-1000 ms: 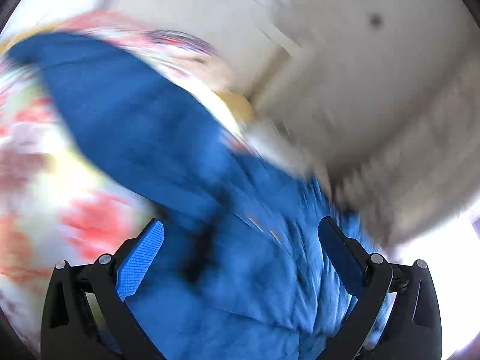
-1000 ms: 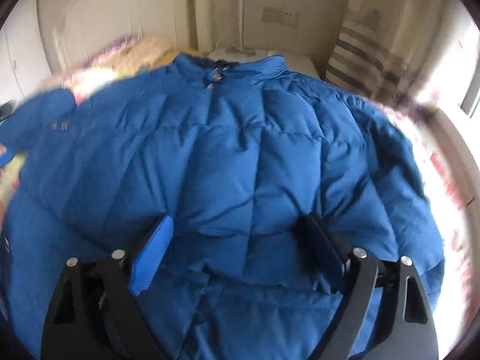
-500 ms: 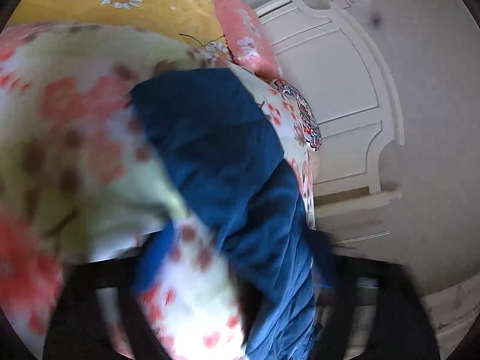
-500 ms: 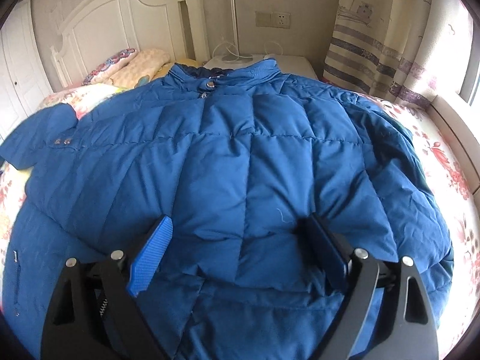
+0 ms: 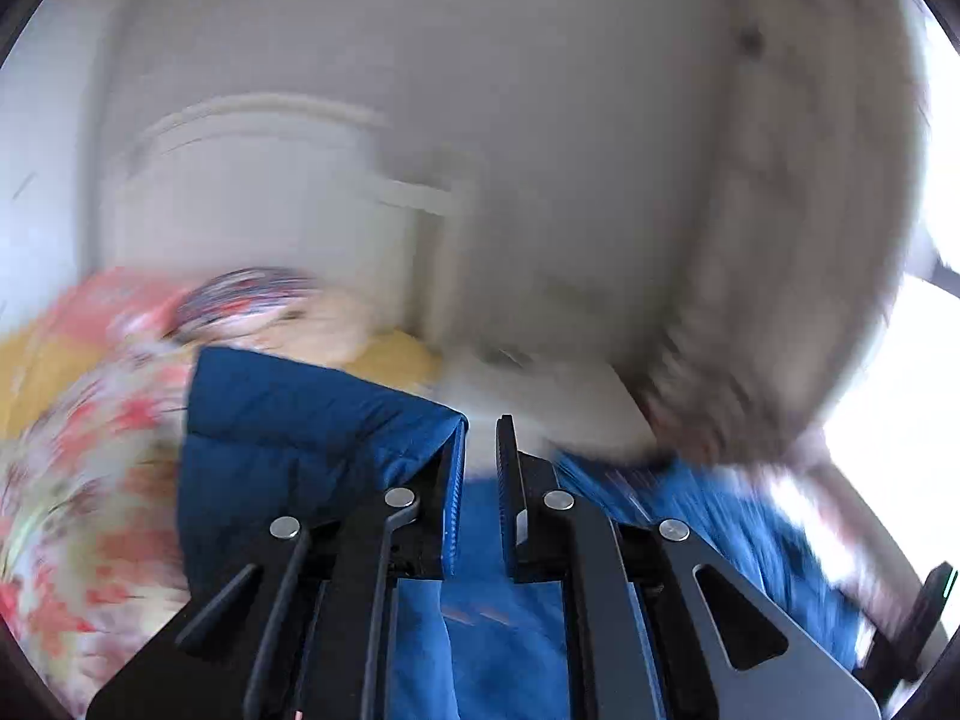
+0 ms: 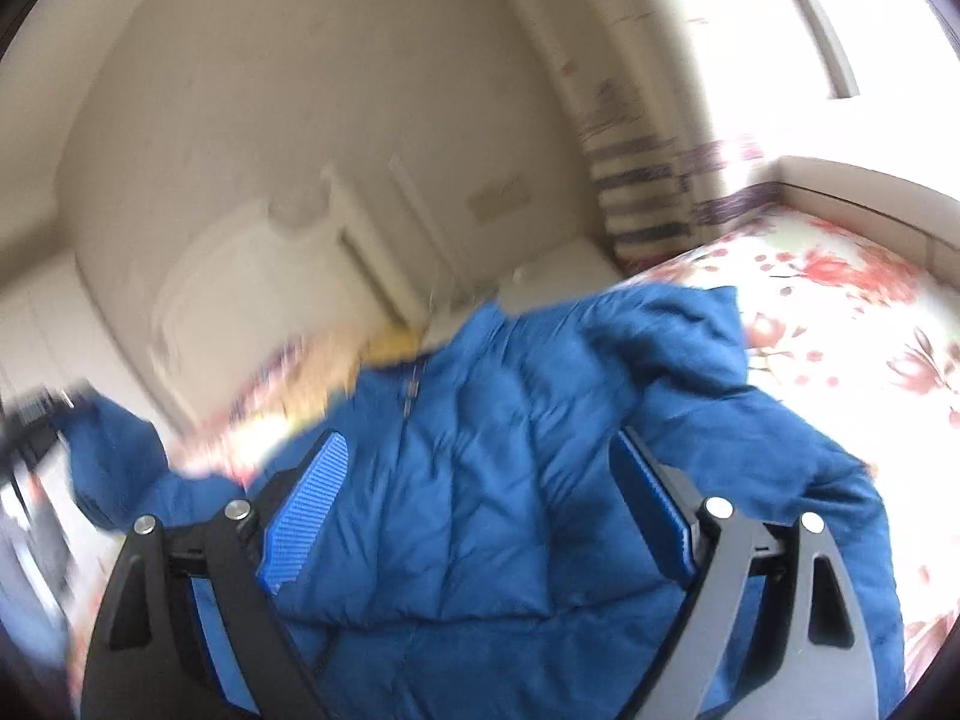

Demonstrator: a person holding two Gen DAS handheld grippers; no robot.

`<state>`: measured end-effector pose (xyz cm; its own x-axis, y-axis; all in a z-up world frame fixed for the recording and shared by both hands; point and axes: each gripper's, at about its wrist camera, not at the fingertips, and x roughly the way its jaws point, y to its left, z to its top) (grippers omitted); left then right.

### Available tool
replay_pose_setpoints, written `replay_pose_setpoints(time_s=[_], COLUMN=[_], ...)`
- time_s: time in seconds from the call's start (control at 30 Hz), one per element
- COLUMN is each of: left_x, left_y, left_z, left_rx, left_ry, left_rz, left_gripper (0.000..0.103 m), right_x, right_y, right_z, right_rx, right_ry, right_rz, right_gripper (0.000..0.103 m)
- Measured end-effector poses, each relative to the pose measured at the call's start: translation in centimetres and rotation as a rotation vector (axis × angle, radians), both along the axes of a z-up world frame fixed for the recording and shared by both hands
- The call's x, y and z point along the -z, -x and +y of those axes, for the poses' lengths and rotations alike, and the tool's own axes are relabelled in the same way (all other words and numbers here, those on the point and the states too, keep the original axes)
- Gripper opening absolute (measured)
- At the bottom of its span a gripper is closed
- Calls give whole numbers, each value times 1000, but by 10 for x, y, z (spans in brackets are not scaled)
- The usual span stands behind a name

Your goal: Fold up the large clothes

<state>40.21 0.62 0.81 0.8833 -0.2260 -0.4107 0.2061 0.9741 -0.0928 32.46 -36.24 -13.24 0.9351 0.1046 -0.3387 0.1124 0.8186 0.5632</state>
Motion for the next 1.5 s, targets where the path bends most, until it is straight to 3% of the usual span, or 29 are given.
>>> replay_pose_setpoints(time_s=[0.07,0.23,0.27,0.33,0.43,0.53,0.57,0.67,0.73,0.83,0.97,1.13,1.27,1.37,1.43,1.47,1.5], left_x=[36,133,149,152,129,92,82,84,99,122,145,140,142,144,145,145,146], left_y=[4,5,6,17,23,44,46,42,33,23,17,29,30,31,31,29,28], left_z=[-69,-165,-173,-175,-152,-102,-80,-16,28,57,63,82,88,85,81,79,79], left_rx=[118,274,278,264,273,178,117,-100,-217,-296,-303,-361,-369,-354,-342,-333,-327], left_ry=[-113,-309,-355,-409,-276,-111,-45,68,147,159,172,263,295,290,276,266,261], left_rz=[76,326,350,314,350,224,188,194,270,351,425,386,385,393,397,400,403], left_gripper=[8,8,9,9,9,10,16,65,65,65,65,71,73,75,76,78,79], right_x=[3,13,14,14,11,10,11,10,6,-5,-24,-38,-29,-10,-1,0,-3], right_y=[12,27,27,27,27,25,25,20,15,5,-15,-33,-60,-87,-103,-103,-105], right_z=[-17,-46,-46,-46,-40,-39,-38,-32,-22,9,83,202,259,287,291,288,282], right_rx=[57,132,132,122,108,100,97,83,63,-29,-285,-520,-619,-639,-623,-620,-613], right_ry=[-77,-210,-217,-218,-203,-200,-199,-169,-118,26,231,625,750,831,856,834,796], right_rz=[-50,-97,-97,-94,-91,-90,-90,-73,-63,-34,20,68,108,192,247,247,248], right_gripper=[88,88,88,88,88,88,88,88,84,79,79,79,79,77,68,58,35])
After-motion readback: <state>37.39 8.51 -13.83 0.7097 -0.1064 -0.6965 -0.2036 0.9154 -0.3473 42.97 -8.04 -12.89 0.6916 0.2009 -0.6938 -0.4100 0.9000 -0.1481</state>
